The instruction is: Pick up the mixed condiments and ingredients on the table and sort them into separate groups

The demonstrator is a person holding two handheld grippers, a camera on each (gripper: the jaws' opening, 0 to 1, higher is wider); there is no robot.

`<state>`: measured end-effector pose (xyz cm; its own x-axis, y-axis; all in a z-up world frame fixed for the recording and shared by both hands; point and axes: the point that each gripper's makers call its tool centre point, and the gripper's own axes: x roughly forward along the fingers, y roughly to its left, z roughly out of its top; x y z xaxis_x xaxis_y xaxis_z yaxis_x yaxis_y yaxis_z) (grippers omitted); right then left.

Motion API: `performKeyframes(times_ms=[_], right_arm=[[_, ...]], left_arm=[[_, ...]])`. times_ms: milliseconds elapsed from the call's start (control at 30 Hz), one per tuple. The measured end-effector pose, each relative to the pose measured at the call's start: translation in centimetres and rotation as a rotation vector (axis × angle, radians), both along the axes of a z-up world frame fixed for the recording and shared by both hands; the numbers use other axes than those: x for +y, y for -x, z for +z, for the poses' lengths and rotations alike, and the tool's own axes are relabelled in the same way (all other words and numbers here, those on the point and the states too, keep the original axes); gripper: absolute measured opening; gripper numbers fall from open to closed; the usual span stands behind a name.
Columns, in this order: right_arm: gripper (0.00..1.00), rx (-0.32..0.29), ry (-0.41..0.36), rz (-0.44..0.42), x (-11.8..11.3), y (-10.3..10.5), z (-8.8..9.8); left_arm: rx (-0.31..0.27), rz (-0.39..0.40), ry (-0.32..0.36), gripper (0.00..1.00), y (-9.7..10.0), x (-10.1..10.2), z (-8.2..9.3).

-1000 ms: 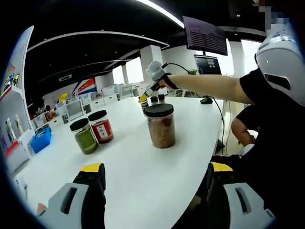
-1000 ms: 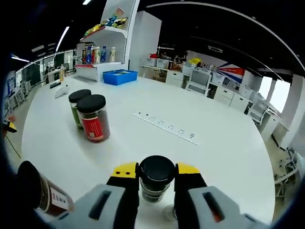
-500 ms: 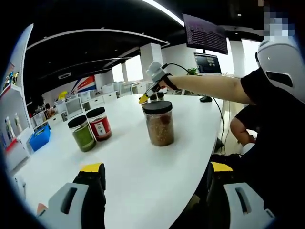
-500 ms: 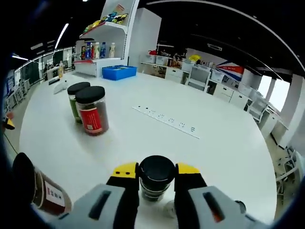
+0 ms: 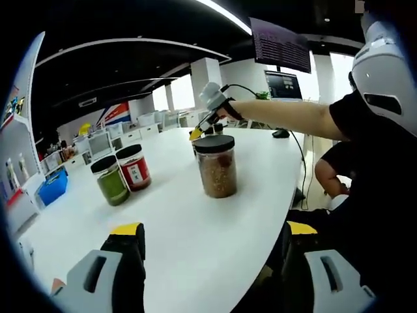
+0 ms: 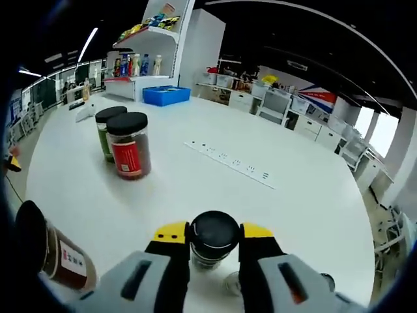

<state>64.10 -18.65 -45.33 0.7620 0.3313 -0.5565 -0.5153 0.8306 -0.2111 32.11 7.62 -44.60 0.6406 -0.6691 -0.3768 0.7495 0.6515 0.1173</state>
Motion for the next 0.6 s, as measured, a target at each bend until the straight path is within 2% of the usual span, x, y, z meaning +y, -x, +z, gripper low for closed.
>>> performKeyframes(times_ms=[600], right_arm=[[0.27,-0.015,0.092,0.036,-0.27,0.18,0.19]], left_arm=[[-0.003,-0.001,0.000,0.83,-0.07,-0.07,0.08]])
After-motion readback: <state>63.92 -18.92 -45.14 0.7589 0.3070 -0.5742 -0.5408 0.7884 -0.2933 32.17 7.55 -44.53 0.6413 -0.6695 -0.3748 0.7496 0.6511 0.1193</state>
